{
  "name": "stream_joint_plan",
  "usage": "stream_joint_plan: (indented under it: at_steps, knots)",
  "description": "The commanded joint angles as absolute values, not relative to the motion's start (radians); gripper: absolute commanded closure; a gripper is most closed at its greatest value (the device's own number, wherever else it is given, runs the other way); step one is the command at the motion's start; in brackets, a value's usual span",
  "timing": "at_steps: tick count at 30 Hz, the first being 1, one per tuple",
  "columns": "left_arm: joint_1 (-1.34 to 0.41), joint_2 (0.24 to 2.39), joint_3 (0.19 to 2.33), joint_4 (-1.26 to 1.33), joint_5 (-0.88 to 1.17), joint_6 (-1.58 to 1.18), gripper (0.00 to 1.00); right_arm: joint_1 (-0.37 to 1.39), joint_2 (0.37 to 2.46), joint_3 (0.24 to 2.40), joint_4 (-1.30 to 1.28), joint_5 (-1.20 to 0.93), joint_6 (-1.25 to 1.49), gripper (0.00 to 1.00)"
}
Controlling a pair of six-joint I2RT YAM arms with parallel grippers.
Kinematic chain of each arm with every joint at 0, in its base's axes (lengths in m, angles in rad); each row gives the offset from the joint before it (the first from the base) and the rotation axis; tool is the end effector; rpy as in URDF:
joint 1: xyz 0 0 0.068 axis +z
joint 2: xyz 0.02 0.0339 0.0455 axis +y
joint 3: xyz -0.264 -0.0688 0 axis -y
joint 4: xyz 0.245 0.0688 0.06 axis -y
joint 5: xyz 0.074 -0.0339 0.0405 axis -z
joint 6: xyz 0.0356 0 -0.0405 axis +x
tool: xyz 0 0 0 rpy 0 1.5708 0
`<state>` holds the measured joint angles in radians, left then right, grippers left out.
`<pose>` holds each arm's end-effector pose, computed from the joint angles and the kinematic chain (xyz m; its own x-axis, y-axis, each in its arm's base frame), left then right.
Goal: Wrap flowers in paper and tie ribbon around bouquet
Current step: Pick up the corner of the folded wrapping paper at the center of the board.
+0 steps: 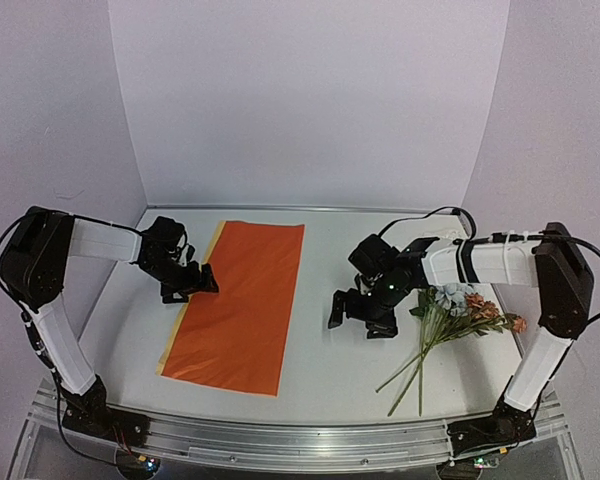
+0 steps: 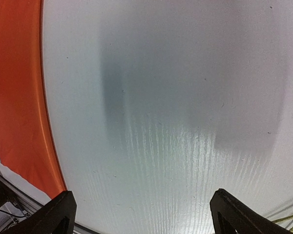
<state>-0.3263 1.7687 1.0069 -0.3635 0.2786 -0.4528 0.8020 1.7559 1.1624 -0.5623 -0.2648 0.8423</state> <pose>0.3163 -0.1174 0.1490 -0.9526 -0.1217 -0.2789 0.0041 0.9113 -0.4117 0.2359 0.2573 0.1865 -0.9959 0.0062 -0.0897 -0.0359 0.8870 0.4603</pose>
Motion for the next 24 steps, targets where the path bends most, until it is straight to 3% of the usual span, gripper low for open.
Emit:
stream_joint_plan:
  at_steps: [1, 9, 16, 24]
  knots:
    - [-0.324, 1.802, 1.025, -0.33, 0.321, -0.43, 0.06, 0.812, 1.788, 1.214, -0.531, -0.279, 0.858, 0.02]
    - [-0.324, 1.837, 1.035, -0.314, 0.391, -0.444, 0.27, 0.822, 1.856, 1.267, -0.504, -0.303, 0.883, 0.02]
    - [-0.324, 1.83, 1.042, -0.306, 0.441, -0.459, 0.56, 0.822, 1.94, 1.319, -0.454, -0.335, 0.926, 0.02]
    - [-0.324, 1.815, 1.054, -0.283, 0.526, -0.486, 0.75, 0.823, 2.001, 1.357, -0.429, -0.339, 0.954, 0.14]
